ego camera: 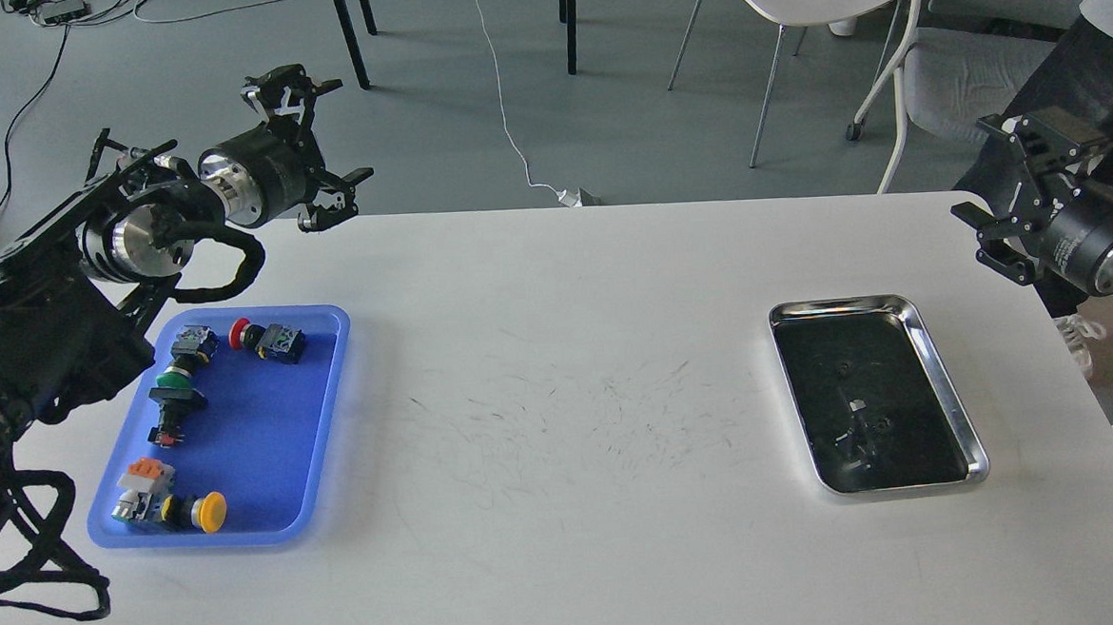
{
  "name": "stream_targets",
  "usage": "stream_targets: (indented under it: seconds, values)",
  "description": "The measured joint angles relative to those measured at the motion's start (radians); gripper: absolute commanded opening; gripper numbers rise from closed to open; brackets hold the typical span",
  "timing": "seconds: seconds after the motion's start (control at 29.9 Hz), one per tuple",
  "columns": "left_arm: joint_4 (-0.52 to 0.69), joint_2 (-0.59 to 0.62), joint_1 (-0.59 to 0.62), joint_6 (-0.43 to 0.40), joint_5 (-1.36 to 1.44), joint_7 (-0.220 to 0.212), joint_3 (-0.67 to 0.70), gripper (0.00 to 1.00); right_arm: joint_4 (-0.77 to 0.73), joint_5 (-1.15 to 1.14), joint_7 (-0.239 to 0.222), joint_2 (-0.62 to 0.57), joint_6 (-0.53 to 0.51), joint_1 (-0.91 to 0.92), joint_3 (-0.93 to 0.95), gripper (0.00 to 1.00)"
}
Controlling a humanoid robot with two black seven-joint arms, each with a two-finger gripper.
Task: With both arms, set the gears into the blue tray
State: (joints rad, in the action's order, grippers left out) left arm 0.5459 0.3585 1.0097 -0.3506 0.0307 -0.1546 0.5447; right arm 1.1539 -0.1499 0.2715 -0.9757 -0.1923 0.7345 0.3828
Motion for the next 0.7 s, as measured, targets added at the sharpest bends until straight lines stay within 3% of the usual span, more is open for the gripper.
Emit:
stream_targets:
  seconds: [0.33, 0.57, 0.7]
  values:
    - [0.0, 0.011, 0.001, -0.006, -0.001, 0.0, 0.0, 0.99, 0.045, 0.01, 0.019, -0.075, -0.061, 0.038, 0.014, 0.99]
    - [0.0, 0.025, 0.001, -0.008, -0.003, 0.0, 0.0, 0.99, 0.031, 0.008, 0.11, -0.089, -0.109, 0.039, 0.023, 0.98]
    - [0.0, 0.026, 0.001, -0.009, -0.003, 0.0, 0.0, 0.99, 0.018, -0.011, 0.117, -0.091, -0.104, 0.041, 0.005, 0.96]
